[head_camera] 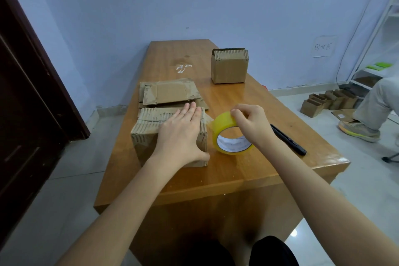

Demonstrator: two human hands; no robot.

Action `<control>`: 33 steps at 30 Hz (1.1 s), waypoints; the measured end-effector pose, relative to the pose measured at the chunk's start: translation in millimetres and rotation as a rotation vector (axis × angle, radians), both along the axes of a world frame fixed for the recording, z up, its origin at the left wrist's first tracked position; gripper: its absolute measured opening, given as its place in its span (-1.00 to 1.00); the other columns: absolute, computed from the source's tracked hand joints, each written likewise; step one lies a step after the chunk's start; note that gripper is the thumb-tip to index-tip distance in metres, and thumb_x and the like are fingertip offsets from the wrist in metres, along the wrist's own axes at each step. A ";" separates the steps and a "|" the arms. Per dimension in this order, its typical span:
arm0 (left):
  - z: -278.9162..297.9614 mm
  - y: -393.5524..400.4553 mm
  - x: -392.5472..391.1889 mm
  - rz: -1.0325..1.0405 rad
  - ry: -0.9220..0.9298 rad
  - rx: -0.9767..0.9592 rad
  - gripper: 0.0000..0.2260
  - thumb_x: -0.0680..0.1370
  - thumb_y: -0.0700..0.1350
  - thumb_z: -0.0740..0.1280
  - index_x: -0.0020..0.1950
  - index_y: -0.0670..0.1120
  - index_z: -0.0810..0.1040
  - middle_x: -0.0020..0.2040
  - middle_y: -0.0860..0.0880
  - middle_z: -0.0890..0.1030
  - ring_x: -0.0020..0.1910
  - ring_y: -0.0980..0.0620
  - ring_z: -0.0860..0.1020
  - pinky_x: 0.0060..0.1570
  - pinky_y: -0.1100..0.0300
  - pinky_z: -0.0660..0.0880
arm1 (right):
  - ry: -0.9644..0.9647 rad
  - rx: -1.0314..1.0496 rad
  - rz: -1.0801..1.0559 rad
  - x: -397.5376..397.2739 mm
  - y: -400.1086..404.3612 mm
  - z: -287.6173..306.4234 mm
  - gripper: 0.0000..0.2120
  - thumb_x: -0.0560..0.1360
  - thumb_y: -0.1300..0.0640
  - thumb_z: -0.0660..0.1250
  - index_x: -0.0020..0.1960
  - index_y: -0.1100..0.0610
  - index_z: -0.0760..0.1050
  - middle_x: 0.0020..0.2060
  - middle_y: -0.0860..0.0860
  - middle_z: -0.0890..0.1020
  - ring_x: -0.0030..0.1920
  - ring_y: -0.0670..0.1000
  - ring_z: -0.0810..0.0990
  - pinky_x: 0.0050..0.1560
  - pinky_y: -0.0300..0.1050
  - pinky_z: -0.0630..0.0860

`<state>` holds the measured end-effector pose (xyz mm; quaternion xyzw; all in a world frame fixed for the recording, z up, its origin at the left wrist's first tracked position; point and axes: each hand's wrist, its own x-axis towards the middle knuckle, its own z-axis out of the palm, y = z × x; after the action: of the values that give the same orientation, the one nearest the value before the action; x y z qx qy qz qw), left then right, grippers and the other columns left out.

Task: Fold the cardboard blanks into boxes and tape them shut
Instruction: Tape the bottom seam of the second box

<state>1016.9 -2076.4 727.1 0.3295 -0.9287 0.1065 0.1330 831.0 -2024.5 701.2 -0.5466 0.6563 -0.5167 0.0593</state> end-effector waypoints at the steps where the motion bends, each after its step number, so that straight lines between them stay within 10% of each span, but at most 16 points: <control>1: -0.2 -0.3 -0.3 -0.001 0.002 0.001 0.05 0.33 0.35 0.36 0.55 -0.12 -0.12 0.56 -0.06 -0.09 0.53 0.06 -0.08 0.46 0.20 -0.09 | 0.016 0.000 -0.004 0.1 0.6 -0.5 -0.72 0.43 0.13 0.14 -0.40 0.26 0.30 -0.49 0.02 0.24 -0.40 -0.02 0.22 -0.34 -0.09 0.17; 9: 3.3 3.6 0.1 0.009 -0.008 0.004 0.03 0.34 0.34 0.36 0.56 -0.09 -0.10 0.57 -0.03 -0.08 0.53 0.08 -0.07 0.45 0.22 -0.05 | 0.086 0.034 -0.019 2.3 4.5 1.9 -0.66 0.43 0.08 0.11 -0.29 0.35 0.42 -0.43 0.28 0.38 -0.41 0.00 0.26 -0.36 -0.10 0.17; 18: 3.7 -1.5 5.1 0.008 0.004 0.009 0.04 0.32 0.34 0.38 0.56 -0.07 -0.11 0.56 0.00 -0.07 0.53 0.09 -0.06 0.45 0.20 0.00 | 0.272 0.149 -0.019 1.8 9.7 8.5 -0.70 0.48 0.12 0.18 -0.43 -0.05 0.36 -0.54 0.03 0.39 -0.46 0.00 0.30 -0.41 -0.14 0.20; 33: 1.7 -2.7 5.2 -0.027 0.014 -0.014 0.03 0.33 0.35 0.37 0.56 -0.08 -0.08 0.56 -0.02 -0.06 0.53 0.08 -0.05 0.46 0.19 -0.04 | 1.054 0.474 -0.018 20.7 -4.3 52.1 -0.67 0.55 0.00 0.11 -0.23 0.13 0.51 -0.48 0.01 0.36 -0.36 0.12 0.40 -0.44 -0.20 0.13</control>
<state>1022.1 -2079.0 728.8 0.3168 -0.9313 0.1091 0.1431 851.7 -2028.8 753.3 -0.6965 0.6996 -0.0141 -0.1591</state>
